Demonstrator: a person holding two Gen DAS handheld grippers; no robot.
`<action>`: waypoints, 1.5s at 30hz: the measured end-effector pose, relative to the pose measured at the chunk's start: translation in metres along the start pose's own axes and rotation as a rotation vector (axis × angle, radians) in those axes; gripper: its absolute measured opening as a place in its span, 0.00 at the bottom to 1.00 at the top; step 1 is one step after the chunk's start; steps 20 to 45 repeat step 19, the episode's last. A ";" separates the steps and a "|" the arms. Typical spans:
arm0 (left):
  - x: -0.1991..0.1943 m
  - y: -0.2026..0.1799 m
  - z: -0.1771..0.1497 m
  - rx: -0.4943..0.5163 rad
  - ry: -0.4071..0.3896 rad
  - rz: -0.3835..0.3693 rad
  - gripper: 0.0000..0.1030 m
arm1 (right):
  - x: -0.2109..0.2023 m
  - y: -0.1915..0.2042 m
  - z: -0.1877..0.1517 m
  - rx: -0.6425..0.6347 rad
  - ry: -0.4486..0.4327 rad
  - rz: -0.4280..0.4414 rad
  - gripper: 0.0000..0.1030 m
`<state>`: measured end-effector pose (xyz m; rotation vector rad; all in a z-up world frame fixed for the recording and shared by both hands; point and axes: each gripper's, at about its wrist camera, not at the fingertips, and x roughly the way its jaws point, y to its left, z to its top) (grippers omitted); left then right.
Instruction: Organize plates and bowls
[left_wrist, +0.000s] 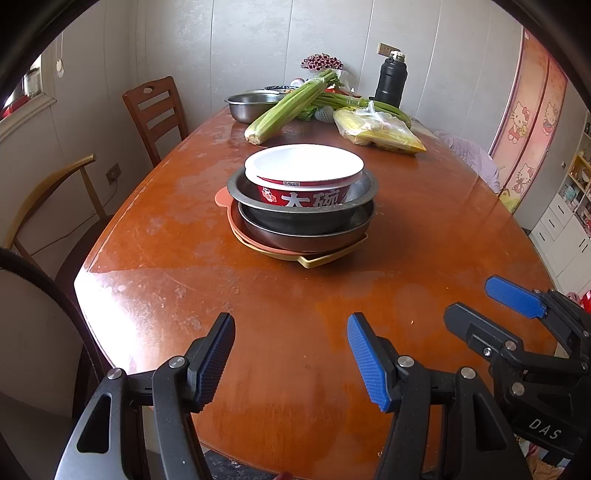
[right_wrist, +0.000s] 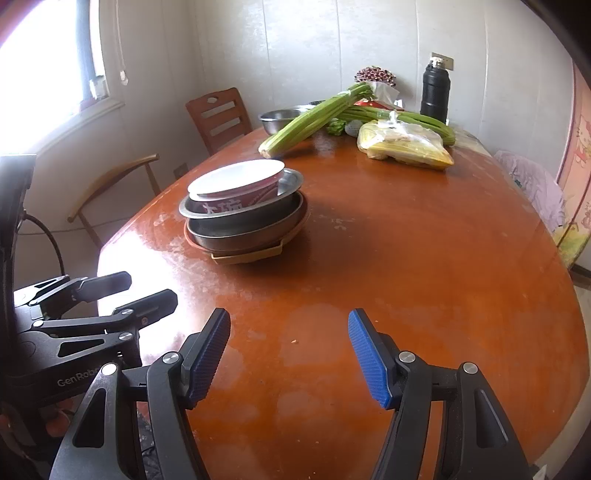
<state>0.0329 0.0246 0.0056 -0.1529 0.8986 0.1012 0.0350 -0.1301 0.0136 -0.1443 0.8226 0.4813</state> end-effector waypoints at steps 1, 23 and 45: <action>0.000 0.000 0.000 0.000 0.000 0.001 0.61 | 0.000 0.000 0.000 0.001 -0.001 -0.001 0.66; 0.003 0.041 0.023 -0.058 -0.012 0.060 0.62 | 0.000 -0.006 0.005 0.016 0.006 -0.004 0.66; 0.003 0.041 0.023 -0.058 -0.012 0.060 0.62 | 0.000 -0.006 0.005 0.016 0.006 -0.004 0.66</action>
